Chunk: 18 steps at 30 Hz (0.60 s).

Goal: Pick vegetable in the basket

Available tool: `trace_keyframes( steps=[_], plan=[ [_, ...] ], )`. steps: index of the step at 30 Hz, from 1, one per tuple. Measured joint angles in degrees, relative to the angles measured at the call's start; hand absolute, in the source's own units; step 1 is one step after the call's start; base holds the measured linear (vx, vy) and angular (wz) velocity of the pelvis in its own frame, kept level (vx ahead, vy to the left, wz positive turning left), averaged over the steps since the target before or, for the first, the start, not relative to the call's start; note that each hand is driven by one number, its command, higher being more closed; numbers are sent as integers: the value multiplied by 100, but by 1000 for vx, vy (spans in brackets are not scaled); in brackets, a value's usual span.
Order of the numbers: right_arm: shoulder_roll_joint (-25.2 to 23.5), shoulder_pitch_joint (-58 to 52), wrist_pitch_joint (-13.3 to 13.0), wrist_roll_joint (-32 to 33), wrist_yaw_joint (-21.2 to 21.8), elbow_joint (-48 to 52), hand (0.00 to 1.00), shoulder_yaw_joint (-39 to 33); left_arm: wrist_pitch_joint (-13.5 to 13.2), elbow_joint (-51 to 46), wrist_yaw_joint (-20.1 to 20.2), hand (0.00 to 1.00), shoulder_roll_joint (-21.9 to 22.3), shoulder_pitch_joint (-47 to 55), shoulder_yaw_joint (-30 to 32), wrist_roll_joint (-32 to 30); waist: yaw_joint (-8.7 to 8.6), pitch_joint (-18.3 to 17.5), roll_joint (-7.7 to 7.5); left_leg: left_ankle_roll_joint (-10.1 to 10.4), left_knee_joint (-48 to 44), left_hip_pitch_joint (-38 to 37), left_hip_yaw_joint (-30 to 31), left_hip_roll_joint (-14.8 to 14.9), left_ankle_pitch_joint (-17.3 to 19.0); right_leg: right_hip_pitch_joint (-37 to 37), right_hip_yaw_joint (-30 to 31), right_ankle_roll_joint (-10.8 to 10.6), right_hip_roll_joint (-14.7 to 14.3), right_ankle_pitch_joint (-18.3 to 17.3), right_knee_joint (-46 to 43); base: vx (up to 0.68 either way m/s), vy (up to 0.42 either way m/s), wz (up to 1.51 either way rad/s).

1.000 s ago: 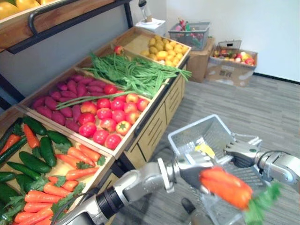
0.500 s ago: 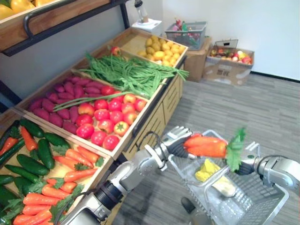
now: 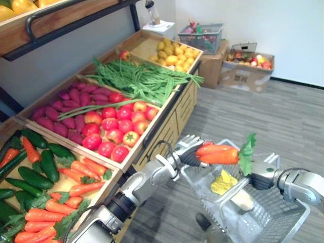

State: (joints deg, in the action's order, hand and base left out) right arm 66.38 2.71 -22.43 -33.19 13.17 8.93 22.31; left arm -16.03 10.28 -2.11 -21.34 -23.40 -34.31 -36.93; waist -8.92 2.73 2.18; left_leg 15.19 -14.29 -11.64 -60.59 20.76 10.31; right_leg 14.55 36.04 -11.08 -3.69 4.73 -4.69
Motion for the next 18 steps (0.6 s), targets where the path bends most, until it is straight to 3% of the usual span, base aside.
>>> trace_keyframes(
  steps=[18],
  plan=[
    [8,628,-44,0,-2,766,100,298,52,1535,-11,100,492,-276,-189,-424,-187,-29,-33,24,-10,-183,-476,-16,16,126,420,-7,-242,74,-16,-21,28,-13]
  ],
)
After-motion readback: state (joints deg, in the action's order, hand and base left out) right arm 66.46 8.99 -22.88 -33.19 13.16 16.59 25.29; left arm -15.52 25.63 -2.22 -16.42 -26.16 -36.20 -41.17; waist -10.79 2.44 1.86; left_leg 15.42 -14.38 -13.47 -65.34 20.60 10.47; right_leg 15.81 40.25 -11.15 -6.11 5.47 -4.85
